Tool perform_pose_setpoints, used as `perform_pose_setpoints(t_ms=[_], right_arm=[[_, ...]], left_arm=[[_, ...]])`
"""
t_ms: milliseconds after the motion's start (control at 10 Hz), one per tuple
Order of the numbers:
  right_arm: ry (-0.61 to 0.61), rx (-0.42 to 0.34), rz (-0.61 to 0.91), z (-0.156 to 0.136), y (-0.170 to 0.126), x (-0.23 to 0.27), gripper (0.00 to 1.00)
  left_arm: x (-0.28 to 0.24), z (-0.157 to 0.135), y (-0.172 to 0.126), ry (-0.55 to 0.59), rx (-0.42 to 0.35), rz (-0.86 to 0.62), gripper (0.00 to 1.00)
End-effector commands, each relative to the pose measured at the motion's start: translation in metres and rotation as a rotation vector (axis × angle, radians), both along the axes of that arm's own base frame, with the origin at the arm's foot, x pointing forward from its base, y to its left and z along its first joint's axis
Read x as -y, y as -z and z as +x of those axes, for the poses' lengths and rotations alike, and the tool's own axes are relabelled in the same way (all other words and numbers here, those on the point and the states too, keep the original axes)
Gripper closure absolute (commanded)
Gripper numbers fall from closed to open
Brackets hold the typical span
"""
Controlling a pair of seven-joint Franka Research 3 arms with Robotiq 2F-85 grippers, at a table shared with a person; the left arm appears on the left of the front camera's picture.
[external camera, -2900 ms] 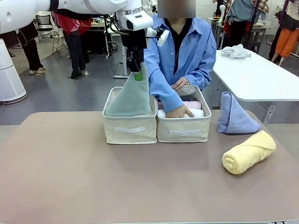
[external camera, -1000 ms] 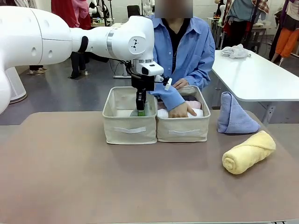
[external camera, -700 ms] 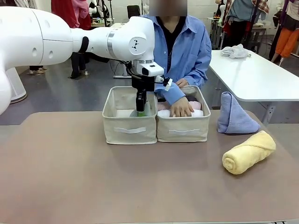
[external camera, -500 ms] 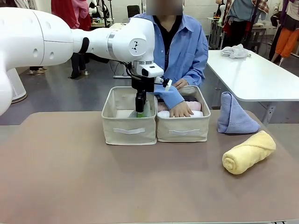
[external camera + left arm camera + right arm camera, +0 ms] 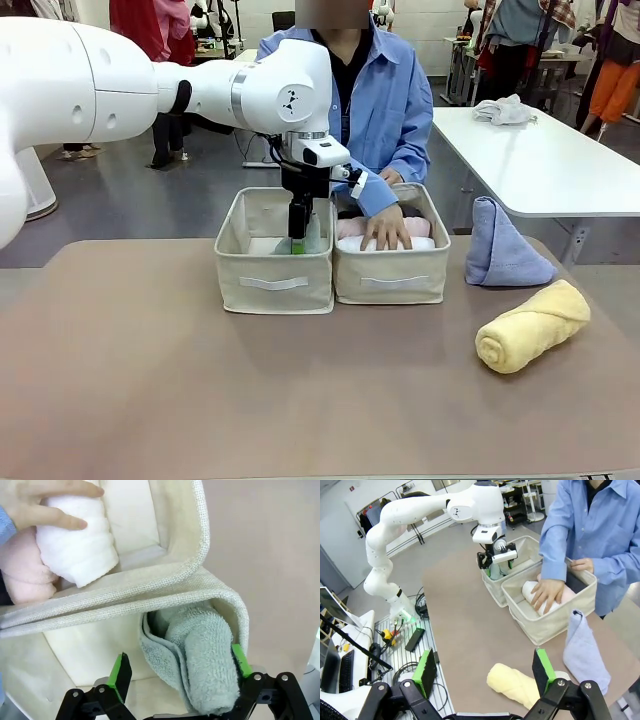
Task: Sort the towels based on their folding style.
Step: Pick up one triangle-folded towel and place it in the left Fabric basket.
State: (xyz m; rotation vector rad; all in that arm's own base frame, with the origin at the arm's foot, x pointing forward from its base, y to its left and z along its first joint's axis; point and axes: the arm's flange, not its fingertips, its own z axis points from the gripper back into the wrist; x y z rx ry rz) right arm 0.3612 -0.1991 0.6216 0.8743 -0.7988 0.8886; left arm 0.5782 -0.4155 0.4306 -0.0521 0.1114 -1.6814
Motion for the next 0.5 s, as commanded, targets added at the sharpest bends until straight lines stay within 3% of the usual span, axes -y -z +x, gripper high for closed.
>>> perform_pose_setpoints(t_ms=[0, 200, 400], right_arm=[[-0.006, -0.003, -0.002, -0.001, 0.0, 0.0, 0.0], [-0.006, -0.003, -0.002, -0.001, 0.0, 0.0, 0.0], [-0.006, -0.003, -0.002, -0.001, 0.0, 0.0, 0.0]], left_arm=[[0.0, -0.001, -0.005, 0.008, 0.046, 0.015, 0.0], [-0.001, -0.001, -0.01, 0.006, 0.054, 0.007, 0.0], [-0.02, -0.006, -0.053, 0.021, 0.093, -0.044, 0.0]])
